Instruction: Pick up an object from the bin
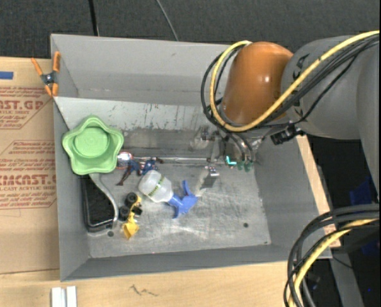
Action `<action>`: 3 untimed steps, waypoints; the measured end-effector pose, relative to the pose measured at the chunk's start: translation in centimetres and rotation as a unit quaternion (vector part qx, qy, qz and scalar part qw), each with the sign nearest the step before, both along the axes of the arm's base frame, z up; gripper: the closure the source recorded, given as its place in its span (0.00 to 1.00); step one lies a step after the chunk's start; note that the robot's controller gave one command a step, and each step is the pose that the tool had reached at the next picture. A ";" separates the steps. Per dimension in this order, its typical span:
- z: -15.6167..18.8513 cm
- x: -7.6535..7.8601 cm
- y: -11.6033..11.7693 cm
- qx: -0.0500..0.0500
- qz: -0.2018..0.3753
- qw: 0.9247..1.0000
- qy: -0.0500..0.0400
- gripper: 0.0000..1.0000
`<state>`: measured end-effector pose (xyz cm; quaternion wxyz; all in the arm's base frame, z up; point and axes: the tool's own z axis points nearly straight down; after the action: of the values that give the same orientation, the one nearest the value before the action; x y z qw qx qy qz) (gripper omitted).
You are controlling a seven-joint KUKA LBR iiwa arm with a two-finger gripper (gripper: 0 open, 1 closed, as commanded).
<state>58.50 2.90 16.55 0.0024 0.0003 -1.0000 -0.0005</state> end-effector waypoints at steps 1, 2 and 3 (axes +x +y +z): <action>0.3 0.2 0.0 0.000 0.000 1.000 -0.003 0.00; -6.3 -1.1 3.2 0.000 0.040 0.999 -0.005 0.00; -7.5 -1.4 3.8 0.000 0.048 0.999 -0.002 0.00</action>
Offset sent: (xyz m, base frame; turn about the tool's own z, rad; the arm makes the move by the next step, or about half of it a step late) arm -0.0191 0.0468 -0.0955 -0.1183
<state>57.08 6.72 9.02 0.0005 0.0481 -0.9988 -0.0002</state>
